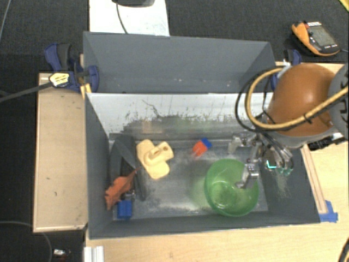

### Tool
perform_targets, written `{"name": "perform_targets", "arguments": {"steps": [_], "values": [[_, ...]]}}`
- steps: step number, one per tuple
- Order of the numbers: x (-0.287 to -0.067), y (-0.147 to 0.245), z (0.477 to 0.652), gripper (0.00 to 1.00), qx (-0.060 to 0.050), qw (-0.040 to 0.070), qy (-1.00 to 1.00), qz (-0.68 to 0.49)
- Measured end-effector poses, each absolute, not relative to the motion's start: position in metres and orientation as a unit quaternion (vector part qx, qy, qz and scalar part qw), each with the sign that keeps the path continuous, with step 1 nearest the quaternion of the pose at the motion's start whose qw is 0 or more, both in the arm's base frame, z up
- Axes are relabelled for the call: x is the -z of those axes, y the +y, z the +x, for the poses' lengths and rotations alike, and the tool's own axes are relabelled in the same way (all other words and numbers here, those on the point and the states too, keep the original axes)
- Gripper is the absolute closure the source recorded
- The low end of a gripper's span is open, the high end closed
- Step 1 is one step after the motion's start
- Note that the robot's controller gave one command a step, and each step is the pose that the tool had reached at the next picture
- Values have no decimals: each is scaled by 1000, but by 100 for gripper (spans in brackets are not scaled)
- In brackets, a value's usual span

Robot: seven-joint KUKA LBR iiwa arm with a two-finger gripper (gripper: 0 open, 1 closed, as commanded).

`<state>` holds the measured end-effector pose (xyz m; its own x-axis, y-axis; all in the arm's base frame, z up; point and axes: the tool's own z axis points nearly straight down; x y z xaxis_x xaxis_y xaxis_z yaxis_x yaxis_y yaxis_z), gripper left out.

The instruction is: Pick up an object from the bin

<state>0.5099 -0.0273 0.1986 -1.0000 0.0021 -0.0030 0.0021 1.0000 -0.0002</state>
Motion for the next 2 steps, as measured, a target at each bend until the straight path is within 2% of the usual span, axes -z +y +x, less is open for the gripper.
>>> {"name": "perform_targets", "arguments": {"steps": [2], "values": [[-199,-27,510,0,0,2,1000,1]]}}
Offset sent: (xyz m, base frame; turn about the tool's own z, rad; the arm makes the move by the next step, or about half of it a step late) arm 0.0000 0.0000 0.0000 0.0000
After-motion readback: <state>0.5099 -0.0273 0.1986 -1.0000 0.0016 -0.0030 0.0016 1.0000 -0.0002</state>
